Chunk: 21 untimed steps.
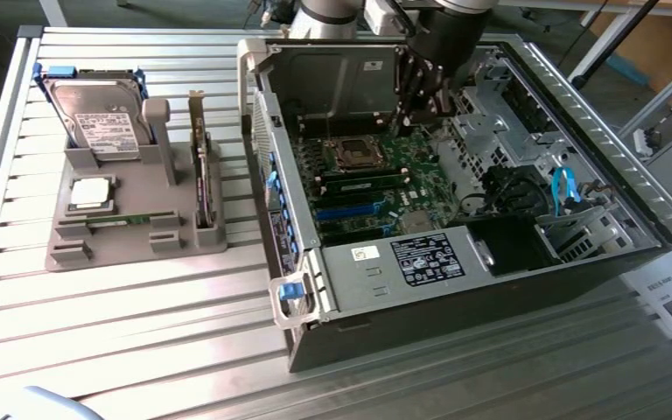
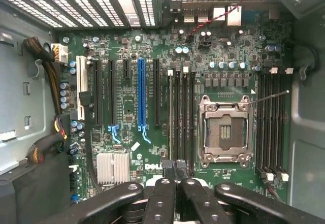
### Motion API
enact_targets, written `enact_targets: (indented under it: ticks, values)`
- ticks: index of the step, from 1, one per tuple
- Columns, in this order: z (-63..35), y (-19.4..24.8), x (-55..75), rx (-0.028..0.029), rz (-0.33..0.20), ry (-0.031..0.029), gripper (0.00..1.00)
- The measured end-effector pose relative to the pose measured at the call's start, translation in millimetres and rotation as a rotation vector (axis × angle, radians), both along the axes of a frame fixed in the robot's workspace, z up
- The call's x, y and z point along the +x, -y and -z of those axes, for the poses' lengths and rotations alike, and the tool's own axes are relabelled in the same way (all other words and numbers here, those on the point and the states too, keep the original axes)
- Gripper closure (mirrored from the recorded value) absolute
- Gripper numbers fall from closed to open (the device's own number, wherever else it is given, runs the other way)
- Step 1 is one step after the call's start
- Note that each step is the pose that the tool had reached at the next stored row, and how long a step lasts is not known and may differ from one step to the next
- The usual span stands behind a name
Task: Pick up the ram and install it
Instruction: 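Press down the ram until it locks into place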
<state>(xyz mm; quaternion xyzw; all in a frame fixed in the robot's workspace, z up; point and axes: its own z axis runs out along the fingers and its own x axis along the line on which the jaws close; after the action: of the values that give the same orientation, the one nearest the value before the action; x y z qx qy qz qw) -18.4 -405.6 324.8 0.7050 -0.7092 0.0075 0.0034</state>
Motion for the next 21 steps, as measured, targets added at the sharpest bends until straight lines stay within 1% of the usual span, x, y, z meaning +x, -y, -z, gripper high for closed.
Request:
enact_targets:
  ticks: [11, 21]
  values:
    - [-10.1, 0.0, 0.0, 0.0001, 0.000, 0.0000, 0.90]
    - [-10.6, 0.0, 0.0, 0.0000, 0.000, 0.0000, 0.90]
